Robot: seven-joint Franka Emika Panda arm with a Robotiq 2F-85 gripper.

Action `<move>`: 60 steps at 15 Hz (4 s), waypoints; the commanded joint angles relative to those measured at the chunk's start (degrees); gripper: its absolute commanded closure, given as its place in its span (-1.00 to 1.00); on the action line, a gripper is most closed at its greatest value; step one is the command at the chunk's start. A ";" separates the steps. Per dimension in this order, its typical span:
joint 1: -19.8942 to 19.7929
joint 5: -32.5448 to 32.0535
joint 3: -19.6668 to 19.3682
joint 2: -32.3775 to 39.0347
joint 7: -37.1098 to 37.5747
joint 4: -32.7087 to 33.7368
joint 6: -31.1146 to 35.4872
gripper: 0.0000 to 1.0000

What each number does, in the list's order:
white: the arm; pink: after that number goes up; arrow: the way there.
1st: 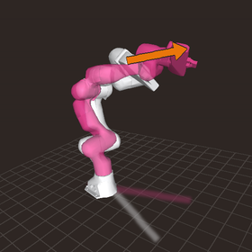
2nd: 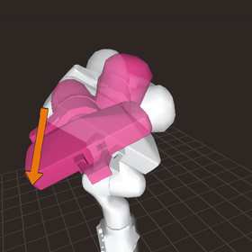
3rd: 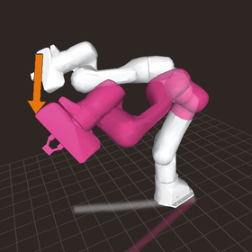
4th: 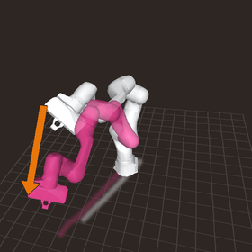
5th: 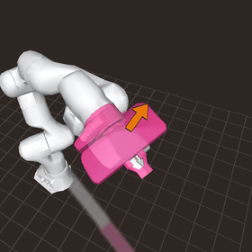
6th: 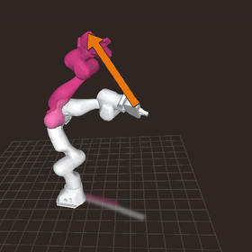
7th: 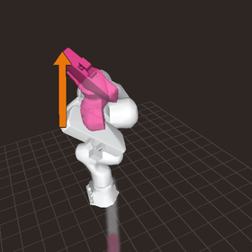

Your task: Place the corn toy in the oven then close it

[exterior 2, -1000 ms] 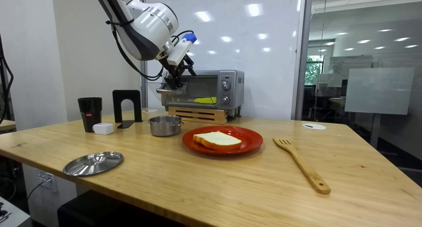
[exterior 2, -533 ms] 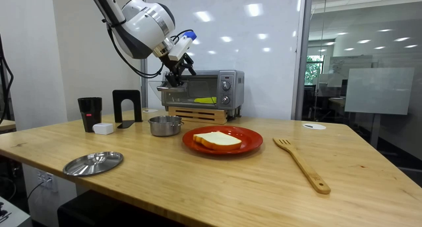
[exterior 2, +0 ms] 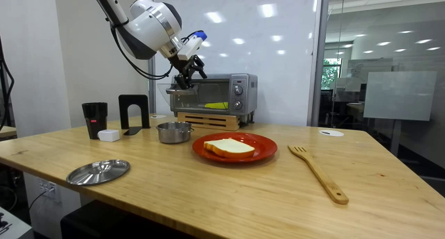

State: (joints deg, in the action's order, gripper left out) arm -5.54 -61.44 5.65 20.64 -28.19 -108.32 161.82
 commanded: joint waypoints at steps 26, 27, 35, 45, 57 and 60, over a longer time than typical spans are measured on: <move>5.56 16.04 -0.14 3.04 -13.79 15.38 -1.34 -1.00; 5.73 16.39 -0.17 3.26 -13.86 15.95 -1.25 -1.00; 6.76 20.44 -0.63 0.39 -8.74 14.32 -3.76 -1.00; 11.23 22.96 -0.82 -14.35 6.50 -2.33 -18.27 -1.00; 11.19 32.50 -0.20 -29.42 18.49 -24.04 -19.82 -1.00; 11.99 39.21 -0.44 -33.40 15.88 -29.12 -17.87 -1.00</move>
State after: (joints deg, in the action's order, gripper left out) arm 5.78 -28.14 5.64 -7.72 -10.03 -131.15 140.59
